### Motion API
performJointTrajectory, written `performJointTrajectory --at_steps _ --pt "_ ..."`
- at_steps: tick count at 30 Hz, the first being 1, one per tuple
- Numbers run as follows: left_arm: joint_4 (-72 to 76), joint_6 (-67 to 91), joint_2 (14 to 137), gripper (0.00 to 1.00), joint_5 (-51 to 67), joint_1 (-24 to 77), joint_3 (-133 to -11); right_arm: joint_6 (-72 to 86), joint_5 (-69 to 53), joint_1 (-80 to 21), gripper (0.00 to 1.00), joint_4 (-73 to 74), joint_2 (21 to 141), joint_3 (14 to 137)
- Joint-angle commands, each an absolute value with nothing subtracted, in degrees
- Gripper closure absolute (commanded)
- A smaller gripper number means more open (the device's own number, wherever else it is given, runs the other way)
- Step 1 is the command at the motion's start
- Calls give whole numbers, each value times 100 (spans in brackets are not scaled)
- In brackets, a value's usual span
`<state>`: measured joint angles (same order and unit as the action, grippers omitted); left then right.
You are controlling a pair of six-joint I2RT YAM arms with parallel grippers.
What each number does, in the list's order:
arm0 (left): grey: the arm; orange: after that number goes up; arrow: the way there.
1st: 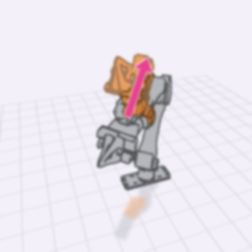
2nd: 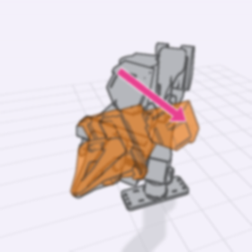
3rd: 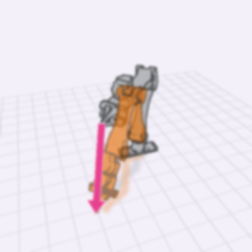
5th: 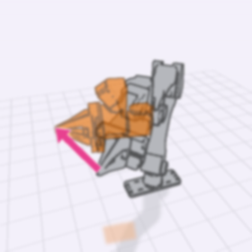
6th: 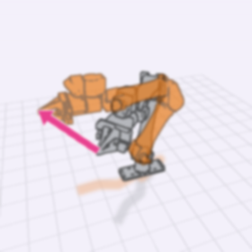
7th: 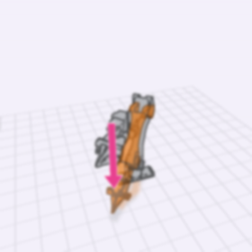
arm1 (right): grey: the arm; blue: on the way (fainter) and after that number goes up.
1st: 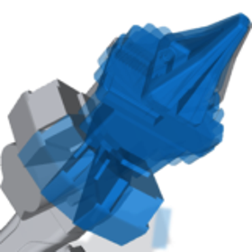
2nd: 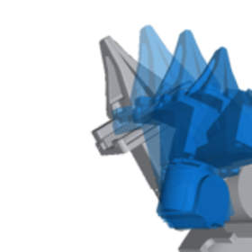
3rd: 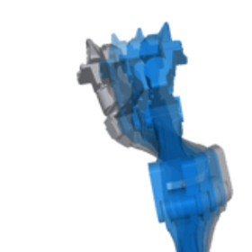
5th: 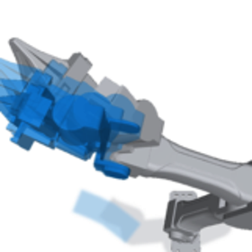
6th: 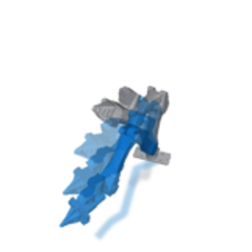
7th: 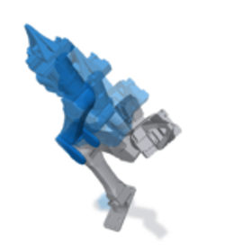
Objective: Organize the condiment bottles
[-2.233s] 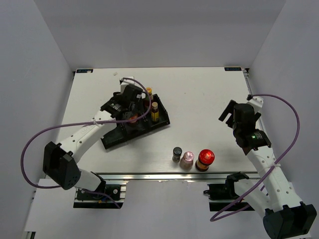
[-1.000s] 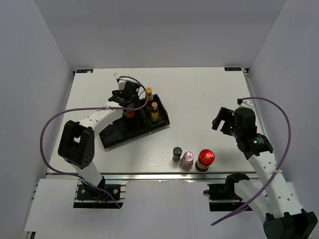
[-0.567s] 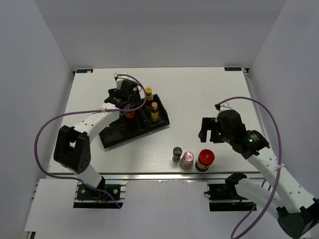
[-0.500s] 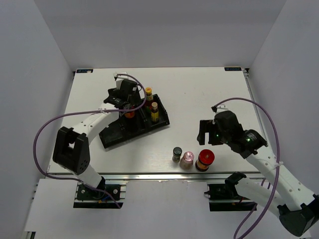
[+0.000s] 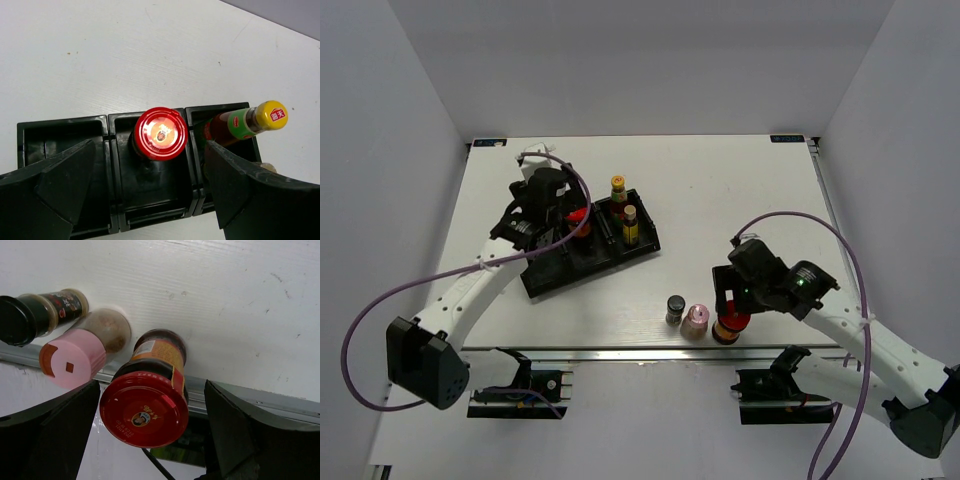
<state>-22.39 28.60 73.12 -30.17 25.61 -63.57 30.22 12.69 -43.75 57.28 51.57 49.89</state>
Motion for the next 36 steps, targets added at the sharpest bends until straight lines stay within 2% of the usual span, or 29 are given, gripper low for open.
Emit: performJointTrajectory --at_steps 1,8,12,18,20,23,24,27,31,36 --pt "-2188 2953 6996 2 -2962 2540 -6083 3199 1318 -4622 11 5880 5229 4940" --pt "-2303 3024 7014 2 -3085 2540 -6021 3805 1863 -4772 12 6397 5317 4948" --pt "-2312 3023 7023 2 -3146 2540 -5994 3876 1723 -4834 21 6346 5309 4852" --pt "-2399 3058 6987 2 -3251 2540 -5986 3937 1705 -4922 25 6372 5300 4808" --pt "-2391 3085 6935 2 -3270 2540 -5959 3937 1679 -4913 31 6381 5300 4816" --pt "-2382 3094 6891 2 -3270 2540 -5906 3999 1828 -4913 54 6381 5265 4886" --pt "-2391 3111 6865 2 -3261 2540 -5906 4034 2002 -4913 65 6381 5273 5000" --pt "-2408 3111 6794 2 -3261 2540 -5915 4034 2363 -4913 72 6381 5352 5272" --pt "-2627 3295 6698 2 -3567 2540 -5950 3921 3276 -4922 76 6118 5440 6027" --pt "-3006 3744 6487 2 -3727 2540 -5854 2683 3243 -4913 79 4697 5686 6766"
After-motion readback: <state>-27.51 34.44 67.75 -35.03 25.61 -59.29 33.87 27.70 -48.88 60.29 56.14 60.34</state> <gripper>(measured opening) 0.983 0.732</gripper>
